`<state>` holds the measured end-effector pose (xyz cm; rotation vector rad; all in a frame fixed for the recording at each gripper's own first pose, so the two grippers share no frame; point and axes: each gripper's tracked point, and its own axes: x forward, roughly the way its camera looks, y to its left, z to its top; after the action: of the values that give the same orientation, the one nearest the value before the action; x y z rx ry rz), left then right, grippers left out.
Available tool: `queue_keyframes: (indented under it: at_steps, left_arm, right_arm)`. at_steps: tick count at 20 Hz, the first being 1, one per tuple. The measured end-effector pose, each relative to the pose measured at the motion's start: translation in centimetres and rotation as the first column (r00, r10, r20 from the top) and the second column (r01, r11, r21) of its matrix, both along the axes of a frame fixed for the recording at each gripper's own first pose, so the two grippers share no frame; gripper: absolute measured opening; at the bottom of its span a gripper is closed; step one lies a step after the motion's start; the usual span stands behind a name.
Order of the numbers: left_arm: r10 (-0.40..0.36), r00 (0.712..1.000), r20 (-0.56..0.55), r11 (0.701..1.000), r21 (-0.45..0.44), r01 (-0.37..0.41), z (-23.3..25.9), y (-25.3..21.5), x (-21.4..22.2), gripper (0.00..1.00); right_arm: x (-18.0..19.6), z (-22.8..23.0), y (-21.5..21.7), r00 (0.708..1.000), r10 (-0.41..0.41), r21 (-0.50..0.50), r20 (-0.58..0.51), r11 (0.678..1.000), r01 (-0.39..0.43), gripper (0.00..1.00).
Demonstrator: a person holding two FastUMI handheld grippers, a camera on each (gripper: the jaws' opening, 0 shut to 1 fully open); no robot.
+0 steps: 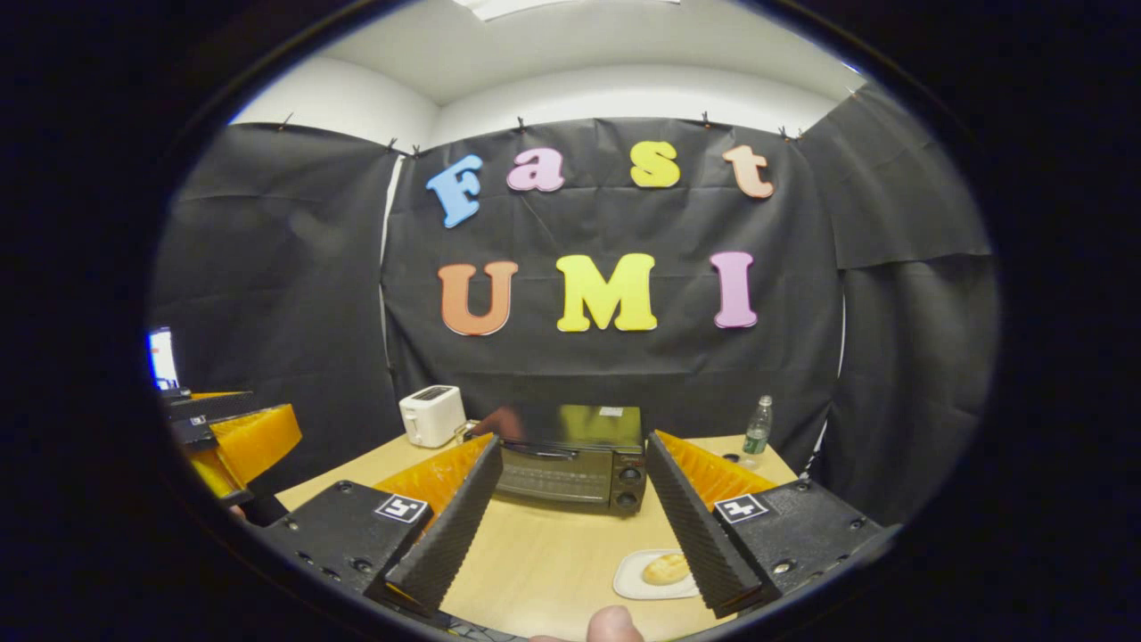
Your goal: Open the electric oven with the left hand, put the food in, and close the electric oven.
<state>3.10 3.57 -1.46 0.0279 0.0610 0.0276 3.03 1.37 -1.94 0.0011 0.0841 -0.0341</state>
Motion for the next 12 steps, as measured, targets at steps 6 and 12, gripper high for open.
queue_keyframes:
  at_steps: [6, 12]
  left_arm:
    - [-0.012, 0.999, -0.039, 1.0, -0.014, 0.012, -0.5, -1.4, 4.5, 0.94]
    - [-0.049, 0.995, -0.084, 0.999, -0.016, 0.048, -2.8, -4.9, 10.5, 0.93]
  right_arm:
    - [3.3, -0.5, -3.9, 0.998, -0.057, 0.017, -0.027, 0.998, 0.058, 1.0]
    - [6.2, 0.0, -9.8, 0.994, -0.104, 0.008, -0.018, 0.995, 0.104, 1.0]
